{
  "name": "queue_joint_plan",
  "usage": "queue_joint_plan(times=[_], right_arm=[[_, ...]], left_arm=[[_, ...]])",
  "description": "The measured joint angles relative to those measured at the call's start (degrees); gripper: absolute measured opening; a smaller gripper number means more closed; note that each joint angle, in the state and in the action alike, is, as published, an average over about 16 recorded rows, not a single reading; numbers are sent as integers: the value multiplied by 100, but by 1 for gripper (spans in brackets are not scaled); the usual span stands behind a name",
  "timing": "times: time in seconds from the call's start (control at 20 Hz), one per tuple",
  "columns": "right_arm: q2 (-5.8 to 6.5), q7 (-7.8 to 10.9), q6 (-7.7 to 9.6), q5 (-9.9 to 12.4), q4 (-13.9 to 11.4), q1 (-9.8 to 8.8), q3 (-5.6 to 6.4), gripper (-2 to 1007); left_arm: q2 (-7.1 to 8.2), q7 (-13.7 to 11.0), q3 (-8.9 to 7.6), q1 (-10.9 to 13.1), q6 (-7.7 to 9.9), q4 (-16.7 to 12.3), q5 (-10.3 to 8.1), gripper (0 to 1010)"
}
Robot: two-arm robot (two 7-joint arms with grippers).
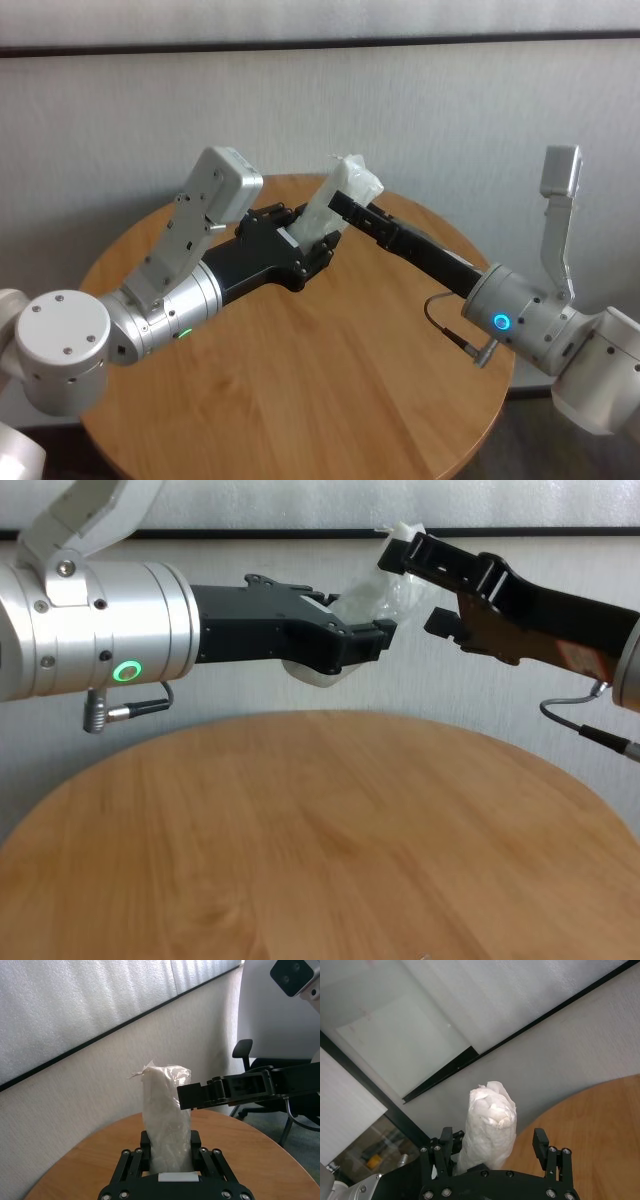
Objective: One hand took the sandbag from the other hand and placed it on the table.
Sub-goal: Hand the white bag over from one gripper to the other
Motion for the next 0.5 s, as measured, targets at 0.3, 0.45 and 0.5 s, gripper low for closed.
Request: queue_joint_plan(times=[0.3, 0.45, 0.5], right_arm=[[1, 26, -26, 61, 40, 56, -62, 1005], [1, 40, -38, 92, 58, 83, -94, 1005], [2, 44, -41, 101, 63, 91, -103, 1005]], left_arm=[[0, 0, 0, 0, 0, 0, 0, 485], [0, 0, 0, 0, 0, 0, 0, 485], [0, 0, 0, 0, 0, 0, 0, 485]])
